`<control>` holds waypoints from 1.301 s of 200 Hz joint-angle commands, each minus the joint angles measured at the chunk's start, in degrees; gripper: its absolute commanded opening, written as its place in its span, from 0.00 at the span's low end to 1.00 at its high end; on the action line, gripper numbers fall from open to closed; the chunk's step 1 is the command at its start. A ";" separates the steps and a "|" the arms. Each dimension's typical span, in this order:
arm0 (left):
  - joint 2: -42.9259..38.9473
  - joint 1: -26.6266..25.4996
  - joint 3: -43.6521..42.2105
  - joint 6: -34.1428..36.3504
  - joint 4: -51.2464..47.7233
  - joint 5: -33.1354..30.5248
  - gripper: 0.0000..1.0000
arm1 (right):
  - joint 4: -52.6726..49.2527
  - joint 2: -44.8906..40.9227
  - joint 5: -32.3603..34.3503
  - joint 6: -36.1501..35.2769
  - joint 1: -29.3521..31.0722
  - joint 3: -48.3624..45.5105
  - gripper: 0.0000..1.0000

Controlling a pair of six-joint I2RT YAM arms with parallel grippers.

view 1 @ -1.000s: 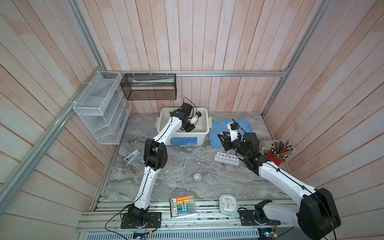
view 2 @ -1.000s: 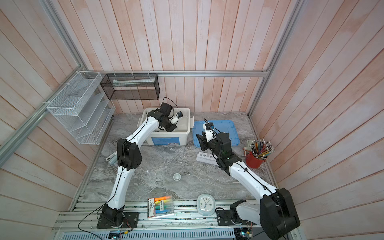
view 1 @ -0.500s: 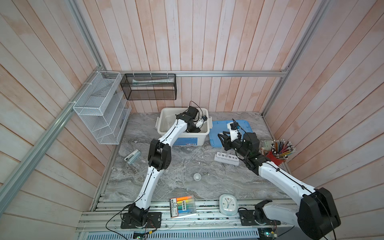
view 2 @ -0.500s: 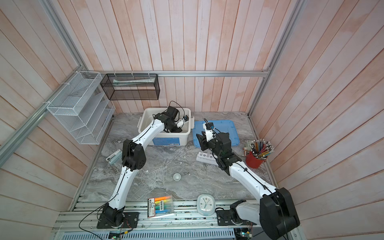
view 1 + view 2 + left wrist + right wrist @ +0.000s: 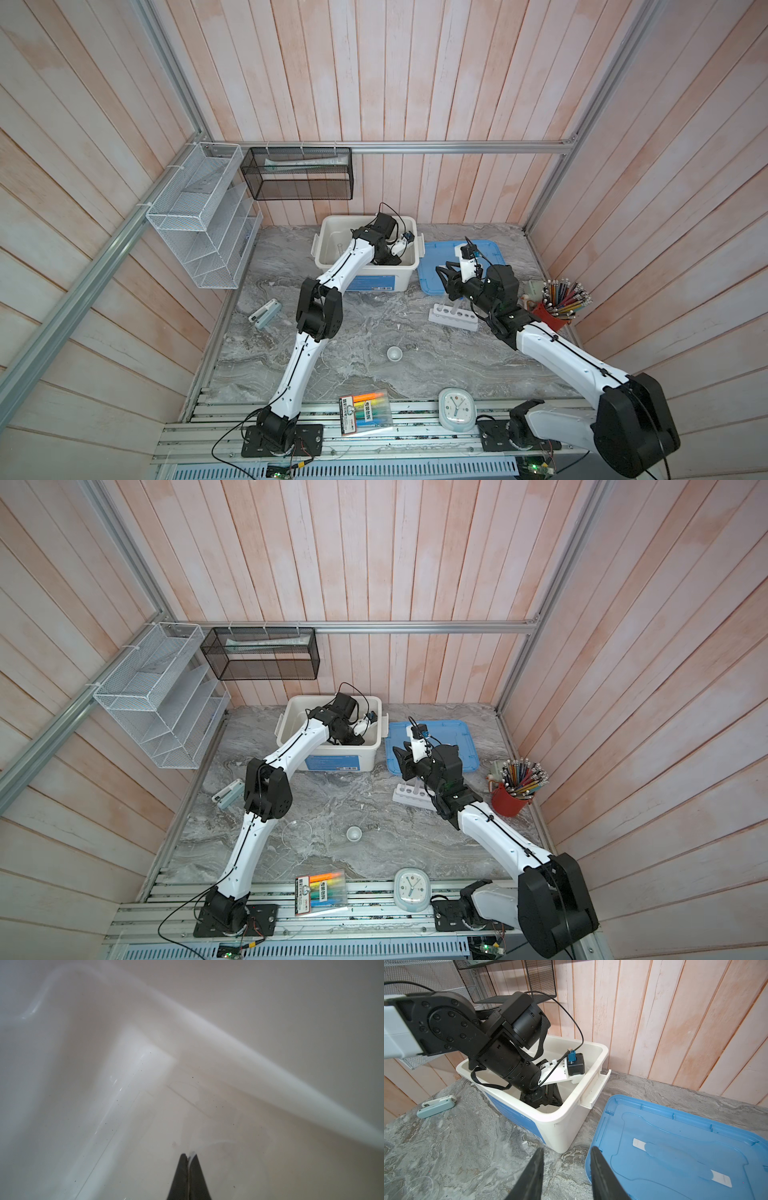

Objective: Organize the chemistry lab equipment
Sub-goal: 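Lower the glass dish onto the bin floor and open the left gripper, then raise the left gripper up out of the white bin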

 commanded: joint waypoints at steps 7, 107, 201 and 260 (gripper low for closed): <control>1.71 -0.29 -1.11 -0.16 0.97 0.59 0.00 | 1.79 0.58 -0.25 0.58 -0.28 -0.44 0.38; 1.69 -0.29 -1.32 0.72 2.74 -2.65 0.22 | 2.28 1.55 -0.71 0.85 -0.46 -0.27 0.38; -3.95 0.54 -0.77 -0.04 5.38 -5.11 0.44 | 0.74 0.34 -1.17 0.67 -0.51 1.29 0.38; -12.75 0.85 -2.65 -0.65 7.47 -5.37 0.44 | -1.06 -0.68 -2.22 1.11 -0.21 3.19 0.38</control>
